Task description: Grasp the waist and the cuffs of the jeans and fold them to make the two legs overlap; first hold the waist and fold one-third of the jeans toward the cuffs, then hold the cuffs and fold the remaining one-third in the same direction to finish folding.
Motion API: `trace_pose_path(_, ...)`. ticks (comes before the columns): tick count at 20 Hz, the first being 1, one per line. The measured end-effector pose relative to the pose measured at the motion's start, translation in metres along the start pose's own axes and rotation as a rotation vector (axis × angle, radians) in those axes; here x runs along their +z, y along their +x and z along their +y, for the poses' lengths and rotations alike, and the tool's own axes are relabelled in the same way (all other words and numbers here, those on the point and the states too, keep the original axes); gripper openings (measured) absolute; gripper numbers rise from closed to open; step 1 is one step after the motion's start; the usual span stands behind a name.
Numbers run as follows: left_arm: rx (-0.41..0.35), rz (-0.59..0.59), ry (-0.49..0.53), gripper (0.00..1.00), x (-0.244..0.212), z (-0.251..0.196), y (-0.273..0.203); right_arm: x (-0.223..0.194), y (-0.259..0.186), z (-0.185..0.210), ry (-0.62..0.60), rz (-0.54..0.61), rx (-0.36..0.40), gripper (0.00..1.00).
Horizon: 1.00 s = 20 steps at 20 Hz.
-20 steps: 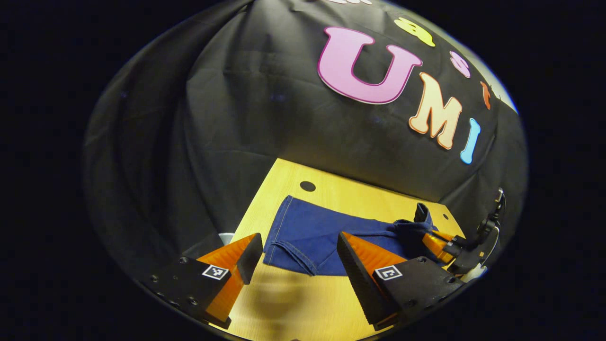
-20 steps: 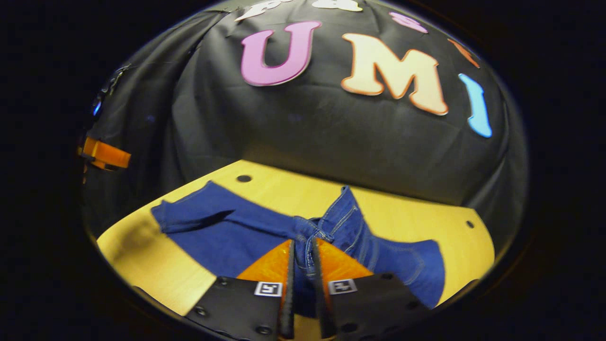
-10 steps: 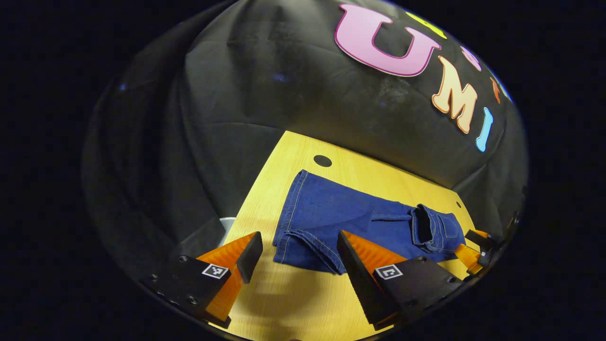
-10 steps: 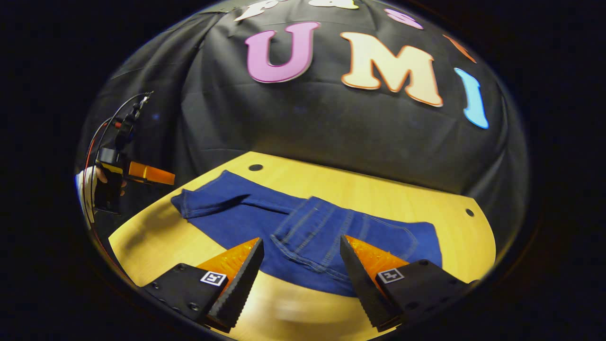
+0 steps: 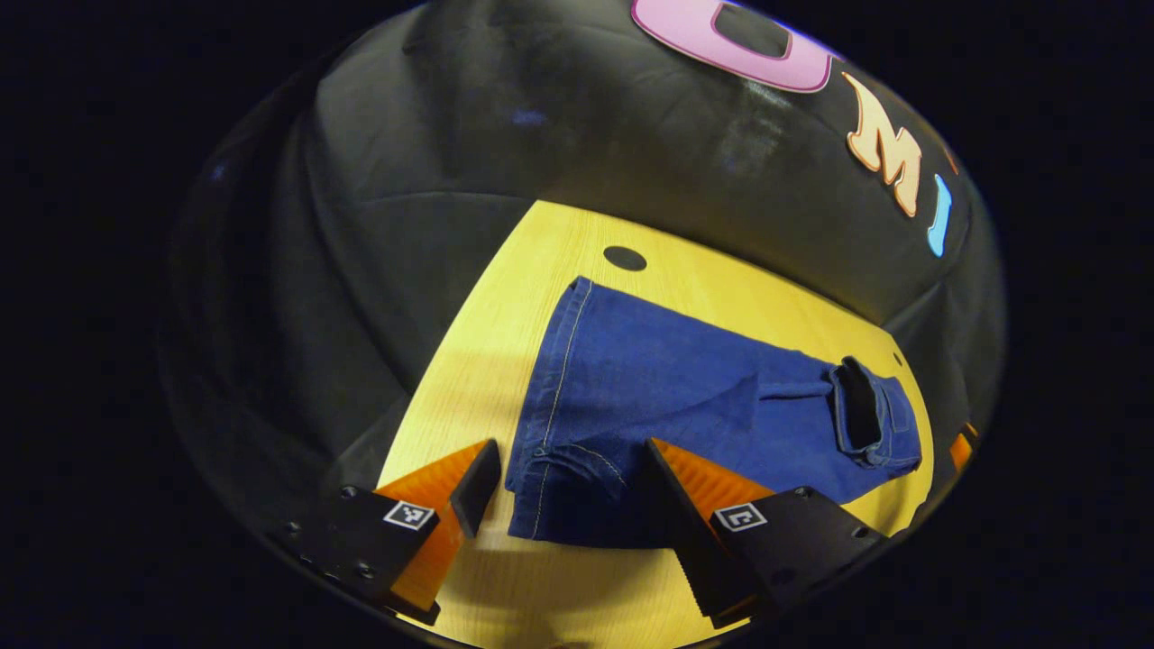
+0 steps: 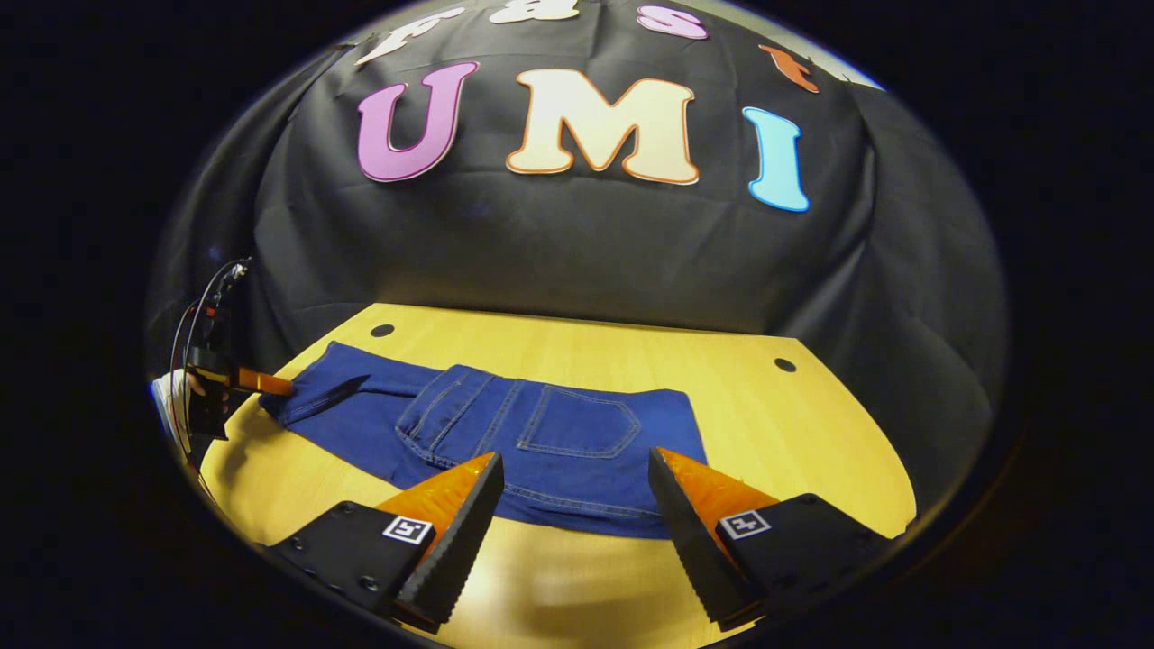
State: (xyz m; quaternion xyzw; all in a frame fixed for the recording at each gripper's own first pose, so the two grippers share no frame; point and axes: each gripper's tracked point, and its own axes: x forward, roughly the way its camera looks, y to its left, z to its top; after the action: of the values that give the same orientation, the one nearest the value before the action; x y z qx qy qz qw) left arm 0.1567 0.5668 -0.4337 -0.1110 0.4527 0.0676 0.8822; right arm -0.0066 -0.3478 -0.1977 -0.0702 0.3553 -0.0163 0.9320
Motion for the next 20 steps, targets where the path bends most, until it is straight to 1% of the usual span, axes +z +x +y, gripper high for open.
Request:
trace_pose_path(1,-0.002,-0.004,0.01,0.94,0.001,-0.002,0.002,0.002,-0.002,-0.003,0.005,-0.005,-0.009,0.99)
trace_pose_path(2,0.015,0.002,0.015,0.95,-0.001,-0.002,0.002,0.002,-0.003,-0.005,0.01,-0.009,-0.014,0.99)
trace_pose_path(3,0.043,0.003,0.028,0.94,-0.003,0.001,0.004,0.003,-0.003,-0.007,0.013,-0.01,-0.015,1.0)
trace_pose_path(4,0.073,0.004,0.045,0.92,-0.003,0.005,0.005,0.002,-0.004,-0.007,0.012,-0.011,-0.016,0.99)
trace_pose_path(5,0.092,0.008,0.055,0.76,-0.005,0.006,0.007,0.002,-0.003,-0.007,0.009,-0.01,-0.015,1.0)
trace_pose_path(6,0.103,0.009,0.071,0.7,-0.005,0.0,0.011,0.0,-0.001,-0.007,0.006,-0.008,-0.012,0.99)
trace_pose_path(7,0.078,0.017,0.084,0.69,-0.005,-0.009,0.008,0.001,0.001,-0.005,0.005,-0.006,-0.006,0.99)
trace_pose_path(8,0.065,0.014,0.08,0.54,-0.004,-0.015,0.009,0.002,0.002,-0.004,0.009,-0.009,0.002,0.99)
trace_pose_path(9,0.067,0.025,0.086,0.39,-0.005,-0.018,0.011,0.005,0.003,-0.003,0.015,-0.015,0.009,0.99)
trace_pose_path(10,0.066,0.023,0.091,0.23,-0.004,-0.012,0.008,0.01,0.004,-0.002,0.022,-0.027,0.016,0.99)
trace_pose_path(11,0.061,0.031,0.081,0.22,-0.002,-0.013,0.006,0.014,0.004,-0.002,0.028,-0.041,0.02,0.99)
trace_pose_path(12,0.06,0.042,0.072,0.18,-0.001,-0.012,0.004,0.018,0.005,-0.002,0.034,-0.053,0.026,1.0)
trace_pose_path(13,0.067,0.054,0.058,0.11,0.001,-0.012,0.002,0.023,0.006,-0.003,0.041,-0.062,0.032,1.0)
trace_pose_path(15,0.072,0.041,0.022,0.04,0.007,-0.018,-0.003,0.03,0.009,-0.006,0.05,-0.077,0.041,0.99)
trace_pose_path(18,0.02,-0.031,-0.038,0.01,0.034,-0.039,-0.025,0.04,0.01,-0.012,0.064,-0.088,0.059,1.0)
trace_pose_path(20,-0.014,-0.074,-0.043,0.01,0.054,-0.059,-0.043,0.044,0.01,-0.015,0.064,-0.096,0.075,0.99)
